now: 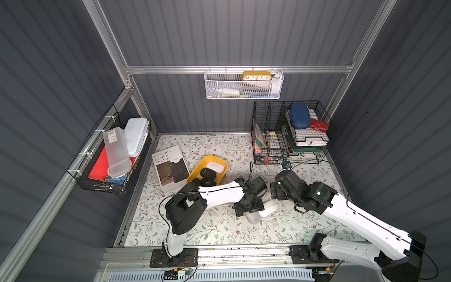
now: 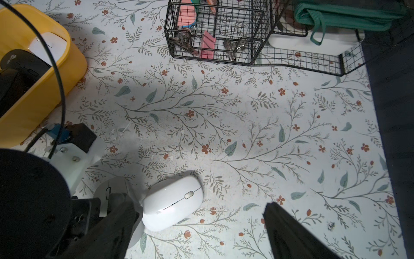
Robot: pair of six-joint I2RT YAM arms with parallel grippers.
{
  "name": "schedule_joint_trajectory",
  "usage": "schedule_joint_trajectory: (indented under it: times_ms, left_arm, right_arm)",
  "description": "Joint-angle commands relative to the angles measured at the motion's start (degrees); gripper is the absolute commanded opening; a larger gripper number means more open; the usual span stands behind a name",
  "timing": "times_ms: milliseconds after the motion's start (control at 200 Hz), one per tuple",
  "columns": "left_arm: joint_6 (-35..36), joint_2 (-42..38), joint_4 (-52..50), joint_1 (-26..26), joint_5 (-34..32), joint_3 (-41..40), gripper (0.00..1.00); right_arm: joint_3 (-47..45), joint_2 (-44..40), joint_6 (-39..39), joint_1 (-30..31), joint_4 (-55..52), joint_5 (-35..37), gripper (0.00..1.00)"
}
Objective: Put the mouse in the storage box
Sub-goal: Pick up the mouse from the center of the board.
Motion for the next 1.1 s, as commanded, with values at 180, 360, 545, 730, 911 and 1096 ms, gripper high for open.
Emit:
schedule_joint_trajectory:
  times_ms: [180, 360, 545, 730, 911, 1096]
  left_arm:
    - [2.9, 3.9, -2.7, -0.4, -0.5, 1.2, 0.82]
    - [2.6, 3.5, -3.8, -0.4, -1.9, 2.1, 0.65]
    - [0.4, 1.5, -4.8, 0.0, -3.3, 2.6, 0.55]
    - [-0.3, -3.2, -6.3, 3.7, -6.5, 3.1, 0.53]
    - [2.1, -9.8, -10.7, 13.0, -12.3, 6.2, 0.53]
    - [9.1, -12.4, -11.5, 24.8, -17.2, 9.6, 0.54]
  right_arm:
    - [-1.7, -0.9, 0.8, -0.2, 0.6, 1.7, 0.94]
    - [-2.3, -1.3, 0.9, -0.2, 0.6, 1.7, 0.94]
    - [-2.2, -0.9, 1.2, -0.2, 0.6, 1.3, 0.95]
    - [-1.6, -0.2, 1.3, -0.2, 0.5, 1.0, 0.94]
    - [-1.6, 0.3, 3.3, -0.2, -0.6, 0.3, 0.94]
    - [-2.8, 1.0, 7.5, -0.1, -0.9, -2.5, 0.94]
